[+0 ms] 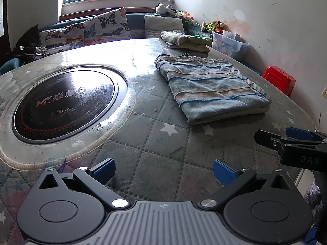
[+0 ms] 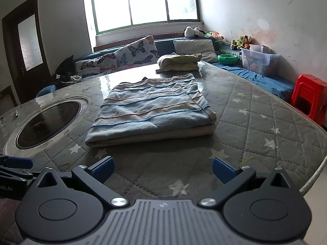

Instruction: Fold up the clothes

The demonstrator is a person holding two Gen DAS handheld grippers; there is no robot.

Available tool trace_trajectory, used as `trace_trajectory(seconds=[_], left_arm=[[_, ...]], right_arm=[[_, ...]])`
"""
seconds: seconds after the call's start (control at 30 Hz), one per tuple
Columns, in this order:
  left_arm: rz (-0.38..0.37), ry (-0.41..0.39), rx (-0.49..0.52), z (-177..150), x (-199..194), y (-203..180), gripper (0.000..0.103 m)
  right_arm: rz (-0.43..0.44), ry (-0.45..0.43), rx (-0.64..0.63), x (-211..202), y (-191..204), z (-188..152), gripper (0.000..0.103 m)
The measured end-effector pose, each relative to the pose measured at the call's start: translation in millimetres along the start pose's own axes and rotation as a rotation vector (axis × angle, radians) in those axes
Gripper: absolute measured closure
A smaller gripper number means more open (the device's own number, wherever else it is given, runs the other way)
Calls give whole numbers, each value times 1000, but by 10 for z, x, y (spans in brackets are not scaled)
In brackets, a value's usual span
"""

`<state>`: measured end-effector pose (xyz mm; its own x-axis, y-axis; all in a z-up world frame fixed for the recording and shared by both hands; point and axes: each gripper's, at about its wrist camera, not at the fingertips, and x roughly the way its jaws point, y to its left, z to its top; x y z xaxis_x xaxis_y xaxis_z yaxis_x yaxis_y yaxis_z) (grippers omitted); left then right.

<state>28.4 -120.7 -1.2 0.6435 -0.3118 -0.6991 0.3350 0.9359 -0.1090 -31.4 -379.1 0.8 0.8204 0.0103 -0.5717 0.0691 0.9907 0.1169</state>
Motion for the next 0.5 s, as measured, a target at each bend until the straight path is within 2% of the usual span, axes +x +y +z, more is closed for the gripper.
trace_trajectory(seconds=[0.5], left_arm=[[21, -7, 12, -93, -148, -92, 0]], right_arm=[[25, -32, -14, -186, 78, -32, 0]])
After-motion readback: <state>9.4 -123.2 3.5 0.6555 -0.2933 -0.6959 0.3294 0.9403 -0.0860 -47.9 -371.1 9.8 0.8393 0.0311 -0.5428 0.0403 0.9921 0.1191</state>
